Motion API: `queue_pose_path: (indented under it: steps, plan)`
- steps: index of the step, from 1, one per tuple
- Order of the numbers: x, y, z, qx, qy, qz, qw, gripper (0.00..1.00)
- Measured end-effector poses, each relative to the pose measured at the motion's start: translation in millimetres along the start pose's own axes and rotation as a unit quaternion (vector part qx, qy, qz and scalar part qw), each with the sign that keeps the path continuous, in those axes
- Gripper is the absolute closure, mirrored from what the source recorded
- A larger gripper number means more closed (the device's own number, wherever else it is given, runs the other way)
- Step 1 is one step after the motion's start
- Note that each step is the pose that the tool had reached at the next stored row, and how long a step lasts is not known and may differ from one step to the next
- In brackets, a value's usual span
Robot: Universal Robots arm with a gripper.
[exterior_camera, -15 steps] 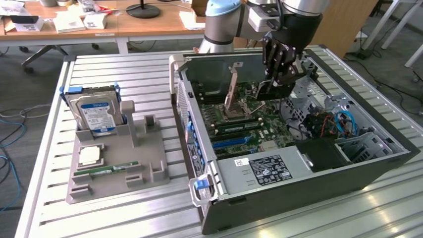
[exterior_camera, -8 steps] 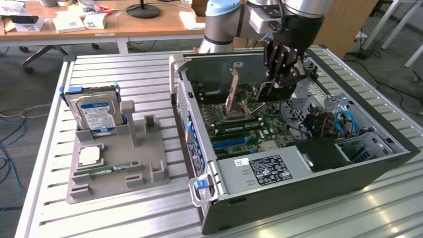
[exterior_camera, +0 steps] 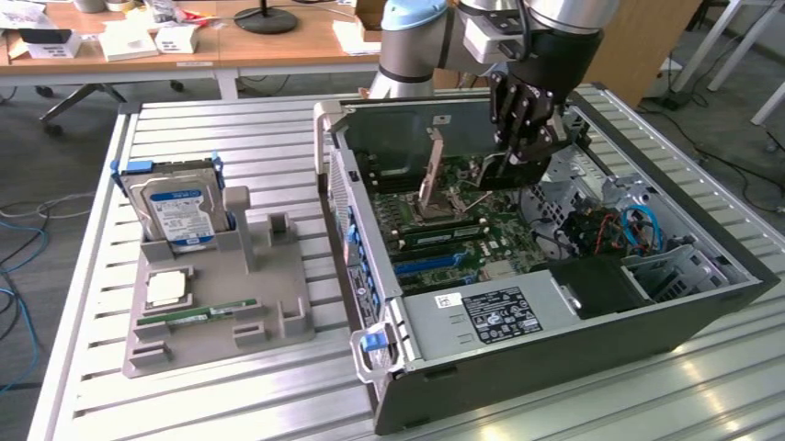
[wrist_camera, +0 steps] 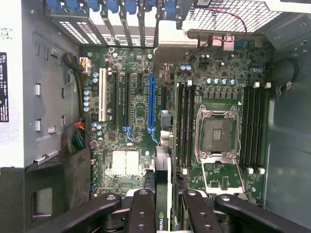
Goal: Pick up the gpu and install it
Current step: 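Insert the gpu into the slot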
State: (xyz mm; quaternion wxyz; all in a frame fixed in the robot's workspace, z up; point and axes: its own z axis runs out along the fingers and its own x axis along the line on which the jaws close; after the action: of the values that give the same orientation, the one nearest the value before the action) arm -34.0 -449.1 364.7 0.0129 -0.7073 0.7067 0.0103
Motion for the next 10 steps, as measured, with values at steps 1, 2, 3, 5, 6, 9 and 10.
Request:
queue_pose_path:
  steps: [1,2,3,5,6,9,10]
  plan:
    - [0.0,0.0,0.0,0.0,0.0,0.0,1.0,0.74]
    - [0.0,0.0,0.1,0.0,0.0001,0.0,1.0,0.74]
    - [0.0,0.0,0.6,0.0,0.0,0.0,1.0,0.74]
    - [0.1,0.0,2.7,0.0,0.0,0.0,1.0,0.74]
    - [0.1,0.0,3.8,0.0,0.0,0.0,1.0,0.74]
    - [0.2,0.0,7.0,0.0,0.0,0.0,1.0,0.74]
    - [0.3,0.0,8.0,0.0,0.0,0.0,1.0,0.74]
